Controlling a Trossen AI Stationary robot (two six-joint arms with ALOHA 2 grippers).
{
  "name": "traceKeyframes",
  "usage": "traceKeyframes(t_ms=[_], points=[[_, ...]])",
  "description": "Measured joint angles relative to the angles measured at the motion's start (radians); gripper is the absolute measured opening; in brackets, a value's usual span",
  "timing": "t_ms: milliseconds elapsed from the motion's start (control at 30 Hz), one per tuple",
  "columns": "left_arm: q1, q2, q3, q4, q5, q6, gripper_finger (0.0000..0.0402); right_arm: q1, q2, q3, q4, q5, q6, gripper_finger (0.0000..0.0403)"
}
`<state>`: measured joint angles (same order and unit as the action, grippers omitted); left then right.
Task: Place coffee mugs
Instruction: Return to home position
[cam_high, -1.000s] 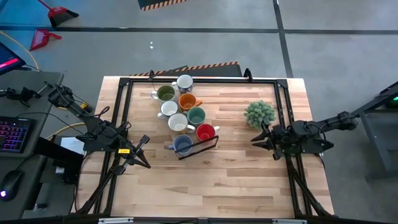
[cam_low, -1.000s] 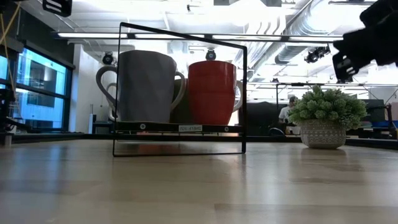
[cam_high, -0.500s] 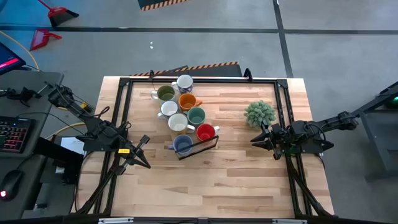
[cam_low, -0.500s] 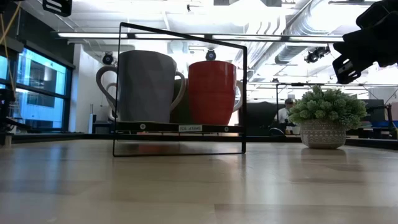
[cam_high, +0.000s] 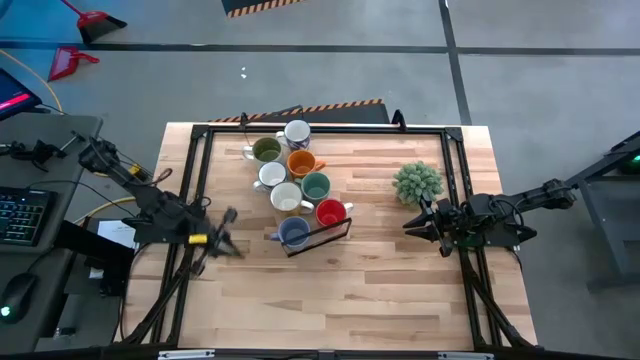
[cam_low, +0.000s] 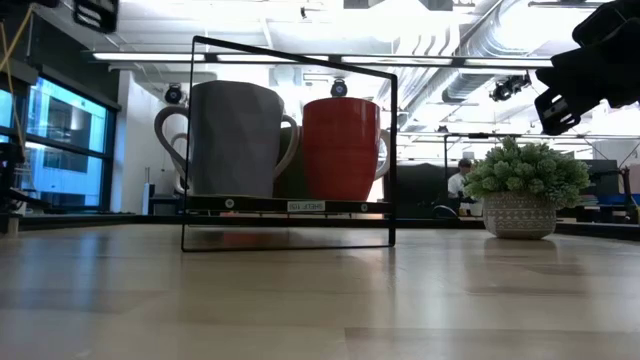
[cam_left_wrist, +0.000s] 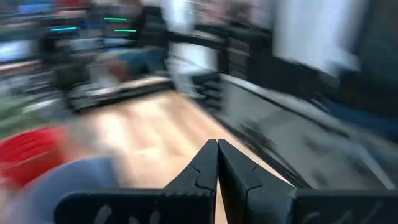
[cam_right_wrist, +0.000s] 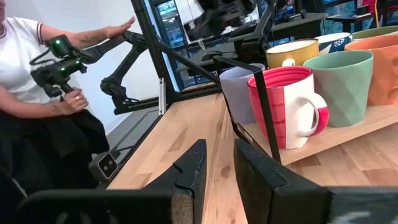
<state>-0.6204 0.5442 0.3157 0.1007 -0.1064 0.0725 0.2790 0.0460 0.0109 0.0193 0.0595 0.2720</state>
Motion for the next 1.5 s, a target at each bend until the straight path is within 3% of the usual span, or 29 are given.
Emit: traceKeyframes(t_ms=[100, 133, 400, 700, 1133, 1300, 1500], points=[[0.032, -0.081, 0.0, -0.015, -0.213, -0.14, 0.0, 0.0, 0.0, 0.0, 0.0, 0.0, -0.001, 0.0069], [0.046, -0.109, -0.002, -0.026, -0.242, -0.161, 0.0, 0.0, 0.0, 0.0, 0.0, 0.0, 0.0, 0.0069], [0.153, -0.374, -0.193, 0.144, 0.035, -0.105, 0.0, 0.0, 0.0, 0.0, 0.0, 0.0, -0.001, 0.0069], [0.234, -0.447, -0.237, 0.138, -0.028, -0.07, 0.0, 0.0, 0.0, 0.0, 0.0, 0.0, -0.002, 0.0069], [0.481, -0.541, -0.261, 0.028, 0.128, -0.14, 0.0, 0.0, 0.0, 0.0, 0.0, 0.0, -0.001, 0.0069], [0.52, -0.54, -0.304, 0.052, 0.184, -0.198, 0.0, 0.0, 0.0, 0.0, 0.0, 0.001, -0.002, 0.0069], [0.573, -0.541, -0.303, 0.056, 0.187, -0.159, 0.0, 0.0, 0.0, 0.0, 0.0, 0.001, -0.001, 0.0069]])
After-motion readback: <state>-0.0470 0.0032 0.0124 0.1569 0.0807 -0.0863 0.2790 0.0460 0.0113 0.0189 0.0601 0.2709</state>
